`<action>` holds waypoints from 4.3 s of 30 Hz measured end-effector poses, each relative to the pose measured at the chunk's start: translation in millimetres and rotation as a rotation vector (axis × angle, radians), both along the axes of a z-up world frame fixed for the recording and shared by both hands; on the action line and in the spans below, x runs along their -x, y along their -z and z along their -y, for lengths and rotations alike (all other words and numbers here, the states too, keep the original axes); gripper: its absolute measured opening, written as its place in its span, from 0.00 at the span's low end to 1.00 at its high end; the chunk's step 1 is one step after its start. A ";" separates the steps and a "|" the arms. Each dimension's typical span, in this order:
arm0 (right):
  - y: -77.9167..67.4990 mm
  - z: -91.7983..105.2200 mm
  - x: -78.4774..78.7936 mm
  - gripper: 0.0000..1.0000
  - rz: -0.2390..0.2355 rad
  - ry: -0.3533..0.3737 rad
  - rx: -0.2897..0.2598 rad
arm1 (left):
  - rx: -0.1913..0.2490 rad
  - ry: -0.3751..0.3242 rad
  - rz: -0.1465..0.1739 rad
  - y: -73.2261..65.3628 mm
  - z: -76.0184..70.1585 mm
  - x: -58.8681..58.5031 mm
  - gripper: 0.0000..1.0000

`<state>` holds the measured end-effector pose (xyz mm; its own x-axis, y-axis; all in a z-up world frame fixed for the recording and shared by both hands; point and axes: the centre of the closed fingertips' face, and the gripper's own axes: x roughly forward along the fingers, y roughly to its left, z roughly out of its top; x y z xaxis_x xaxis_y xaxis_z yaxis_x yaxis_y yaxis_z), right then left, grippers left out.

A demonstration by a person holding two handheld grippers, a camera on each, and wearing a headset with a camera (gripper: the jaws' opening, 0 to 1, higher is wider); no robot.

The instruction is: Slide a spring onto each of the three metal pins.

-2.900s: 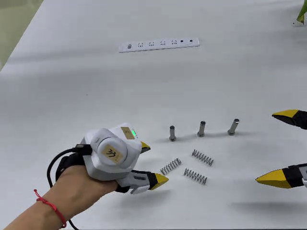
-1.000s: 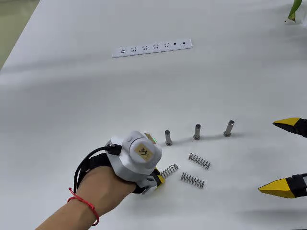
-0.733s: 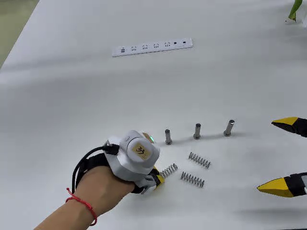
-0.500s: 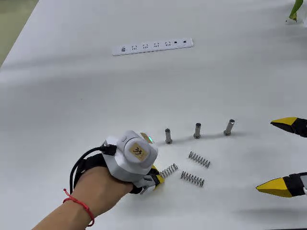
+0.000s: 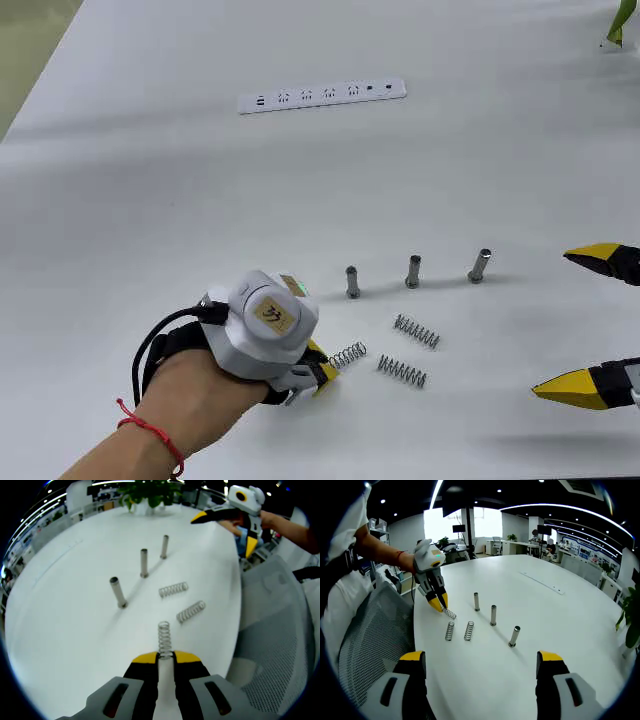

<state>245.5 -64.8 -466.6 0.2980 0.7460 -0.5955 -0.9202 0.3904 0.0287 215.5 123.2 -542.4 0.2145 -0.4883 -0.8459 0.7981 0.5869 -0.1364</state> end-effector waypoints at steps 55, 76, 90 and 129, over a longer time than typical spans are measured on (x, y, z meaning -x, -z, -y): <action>-80.1 -73.2 -1.7 0.67 -0.153 0.126 -0.388 | 0.441 -0.134 0.210 -122.4 38.8 -19.5 0.10; -108.0 -110.0 -20.5 0.29 -0.482 0.374 -0.805 | 0.653 -0.152 0.321 -169.4 60.4 -26.4 0.10; -115.4 -111.1 -21.5 0.16 -0.542 0.389 -0.868 | 0.693 -0.150 0.331 -176.4 67.7 -26.3 0.10; -132.4 -117.8 -5.5 0.11 -0.208 0.045 -0.455 | 0.661 -0.038 0.307 -169.0 82.8 -17.4 0.15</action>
